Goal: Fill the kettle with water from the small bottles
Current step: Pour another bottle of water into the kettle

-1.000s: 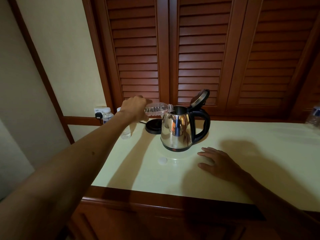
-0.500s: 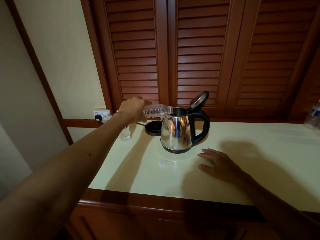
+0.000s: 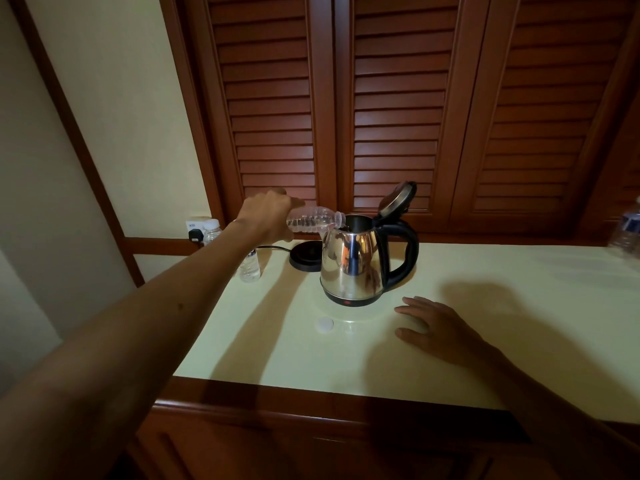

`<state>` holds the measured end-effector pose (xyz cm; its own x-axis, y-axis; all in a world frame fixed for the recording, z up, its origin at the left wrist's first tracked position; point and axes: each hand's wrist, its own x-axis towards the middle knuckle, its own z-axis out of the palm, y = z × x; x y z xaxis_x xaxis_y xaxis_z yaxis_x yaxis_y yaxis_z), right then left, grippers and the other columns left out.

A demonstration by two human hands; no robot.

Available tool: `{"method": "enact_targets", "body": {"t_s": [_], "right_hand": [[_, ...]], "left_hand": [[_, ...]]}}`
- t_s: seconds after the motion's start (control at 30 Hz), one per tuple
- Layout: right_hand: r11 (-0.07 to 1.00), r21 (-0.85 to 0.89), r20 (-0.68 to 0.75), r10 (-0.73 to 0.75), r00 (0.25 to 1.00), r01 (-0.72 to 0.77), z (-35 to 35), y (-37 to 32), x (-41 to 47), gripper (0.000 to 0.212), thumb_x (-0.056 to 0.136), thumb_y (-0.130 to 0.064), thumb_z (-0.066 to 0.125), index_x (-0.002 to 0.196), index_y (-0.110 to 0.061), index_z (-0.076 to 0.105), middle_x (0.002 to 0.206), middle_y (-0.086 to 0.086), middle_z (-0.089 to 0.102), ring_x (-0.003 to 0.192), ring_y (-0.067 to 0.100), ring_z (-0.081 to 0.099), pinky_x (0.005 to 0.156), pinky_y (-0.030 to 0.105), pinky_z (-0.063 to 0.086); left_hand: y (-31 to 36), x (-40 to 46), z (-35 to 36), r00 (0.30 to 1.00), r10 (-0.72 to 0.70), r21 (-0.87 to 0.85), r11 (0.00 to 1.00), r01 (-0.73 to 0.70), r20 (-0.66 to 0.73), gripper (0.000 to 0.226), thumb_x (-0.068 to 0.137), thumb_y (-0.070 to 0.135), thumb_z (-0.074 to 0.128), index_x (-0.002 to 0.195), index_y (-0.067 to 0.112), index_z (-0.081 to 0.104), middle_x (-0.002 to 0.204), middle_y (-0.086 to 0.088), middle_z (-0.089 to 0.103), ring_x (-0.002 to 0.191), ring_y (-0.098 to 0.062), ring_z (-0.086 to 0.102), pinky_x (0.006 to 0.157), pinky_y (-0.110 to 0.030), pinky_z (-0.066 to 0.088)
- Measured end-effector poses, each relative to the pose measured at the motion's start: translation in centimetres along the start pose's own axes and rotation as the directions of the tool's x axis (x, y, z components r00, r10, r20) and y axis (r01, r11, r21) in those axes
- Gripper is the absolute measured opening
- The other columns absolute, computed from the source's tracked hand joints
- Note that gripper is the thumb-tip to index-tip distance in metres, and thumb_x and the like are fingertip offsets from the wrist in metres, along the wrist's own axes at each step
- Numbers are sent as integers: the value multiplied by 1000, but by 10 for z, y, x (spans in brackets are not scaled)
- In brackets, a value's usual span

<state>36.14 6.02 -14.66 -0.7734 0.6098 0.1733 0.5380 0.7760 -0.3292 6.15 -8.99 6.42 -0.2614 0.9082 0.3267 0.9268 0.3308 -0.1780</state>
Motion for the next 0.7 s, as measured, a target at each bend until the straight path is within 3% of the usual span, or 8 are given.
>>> {"method": "enact_targets", "body": {"t_s": [0.47,0.7], "right_hand": [[1000,20,-24,4,1000,-3,-1,-2,-1,64,81,-72,45,136,-39,48,151,-15,36,142,8,28,115,39,26],[1000,3,3,15,1000,-15,-3,-4,-1,58,87,-64,50,138,-38,46,153,-14,34,143,9,25,114,37,22]], "left_hand": [[2,4,-3,1000,23,52,998,-22,-9,66,84,37,75,143,30,46,122,-10,55,107,-28,56,85,-39,49],[5,5,-6,1000,21,89,996,-21,3,68,83,34,76,143,32,45,125,-9,54,110,-28,57,93,-42,48]]}}
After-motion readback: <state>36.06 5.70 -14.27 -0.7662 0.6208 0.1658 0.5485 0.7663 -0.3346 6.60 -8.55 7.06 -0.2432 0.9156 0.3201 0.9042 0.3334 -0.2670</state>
